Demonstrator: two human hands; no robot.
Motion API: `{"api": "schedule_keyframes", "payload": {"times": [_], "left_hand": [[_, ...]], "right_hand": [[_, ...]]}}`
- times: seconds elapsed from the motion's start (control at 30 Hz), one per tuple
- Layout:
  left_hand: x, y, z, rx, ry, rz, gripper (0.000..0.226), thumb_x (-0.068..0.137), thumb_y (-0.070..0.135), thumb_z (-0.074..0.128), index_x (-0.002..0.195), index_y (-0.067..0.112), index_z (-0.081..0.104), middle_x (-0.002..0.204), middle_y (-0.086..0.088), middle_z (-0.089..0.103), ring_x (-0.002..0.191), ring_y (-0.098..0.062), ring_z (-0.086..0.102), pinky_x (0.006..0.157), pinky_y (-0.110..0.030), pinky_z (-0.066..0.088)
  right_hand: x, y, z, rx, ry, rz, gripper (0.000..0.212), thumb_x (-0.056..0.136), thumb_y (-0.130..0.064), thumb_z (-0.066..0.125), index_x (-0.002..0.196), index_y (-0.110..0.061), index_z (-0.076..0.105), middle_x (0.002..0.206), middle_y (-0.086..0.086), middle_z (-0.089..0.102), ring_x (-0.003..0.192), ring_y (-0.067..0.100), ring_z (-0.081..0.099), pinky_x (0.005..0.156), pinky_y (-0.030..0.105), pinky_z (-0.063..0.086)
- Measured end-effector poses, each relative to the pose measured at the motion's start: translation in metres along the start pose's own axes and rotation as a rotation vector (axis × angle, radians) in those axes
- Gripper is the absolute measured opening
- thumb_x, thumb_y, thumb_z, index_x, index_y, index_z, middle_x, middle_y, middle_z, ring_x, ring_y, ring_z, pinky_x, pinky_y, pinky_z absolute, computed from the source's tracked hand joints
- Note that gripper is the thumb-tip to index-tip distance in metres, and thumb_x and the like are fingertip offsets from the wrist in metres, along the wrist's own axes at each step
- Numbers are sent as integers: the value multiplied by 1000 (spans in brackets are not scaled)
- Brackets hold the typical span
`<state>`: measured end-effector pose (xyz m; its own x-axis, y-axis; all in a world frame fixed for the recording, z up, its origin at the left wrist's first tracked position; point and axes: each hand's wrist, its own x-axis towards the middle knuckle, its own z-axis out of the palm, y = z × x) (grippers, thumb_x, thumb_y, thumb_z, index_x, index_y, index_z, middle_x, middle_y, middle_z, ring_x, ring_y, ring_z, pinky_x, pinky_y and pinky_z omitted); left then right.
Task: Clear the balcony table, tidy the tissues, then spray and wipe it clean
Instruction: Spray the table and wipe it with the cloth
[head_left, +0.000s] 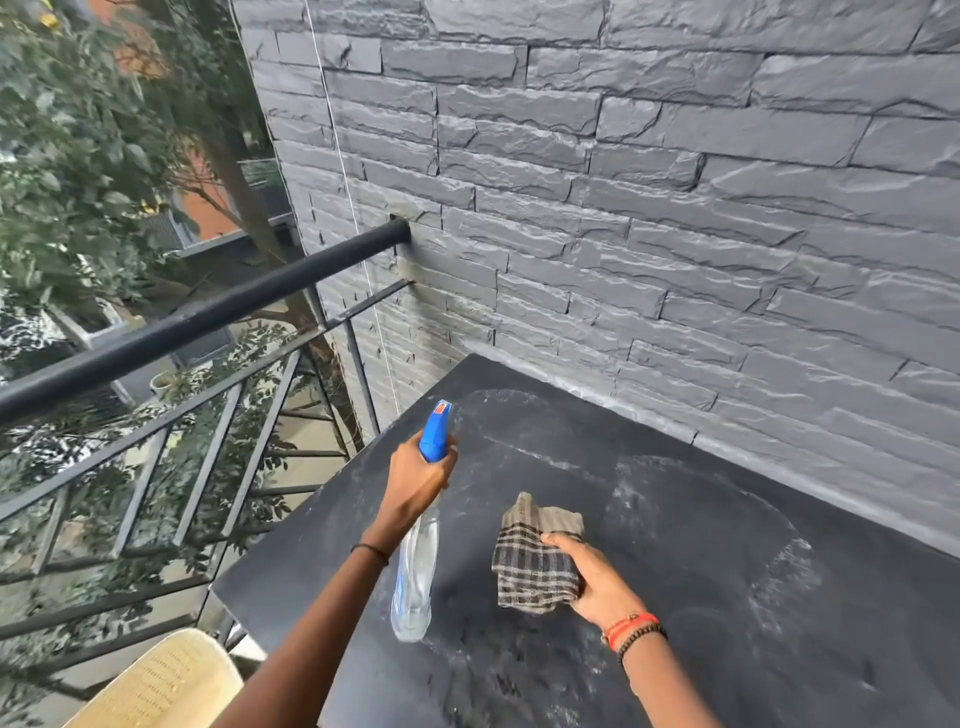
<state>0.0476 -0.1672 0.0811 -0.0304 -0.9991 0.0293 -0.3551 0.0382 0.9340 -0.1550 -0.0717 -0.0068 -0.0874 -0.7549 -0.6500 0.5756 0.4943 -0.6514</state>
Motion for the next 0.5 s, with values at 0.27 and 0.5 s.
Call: {"api": "schedule_keyframes", "payload": {"times": [0.27,0.5], "left_hand": [[62,-7,13,65,-91,-110,29,64,28,56,73,1,63,49,-6,57,40,-11,50,47,-16,42],[131,-16,14,114,-139,-137,23,65,28,55,67,5,58,49,-8,59,40,-12,51,51,-23,44]], "right_hand": [[27,-28,21,122,30,-45,9,82,-2,65,91,-1,66,78,19,72,68,29,70,58,38,59],[67,-50,57,200,50,-85,8,83,-1,63,91,-1,65,77,18,72,66,28,71,54,36,57]]}}
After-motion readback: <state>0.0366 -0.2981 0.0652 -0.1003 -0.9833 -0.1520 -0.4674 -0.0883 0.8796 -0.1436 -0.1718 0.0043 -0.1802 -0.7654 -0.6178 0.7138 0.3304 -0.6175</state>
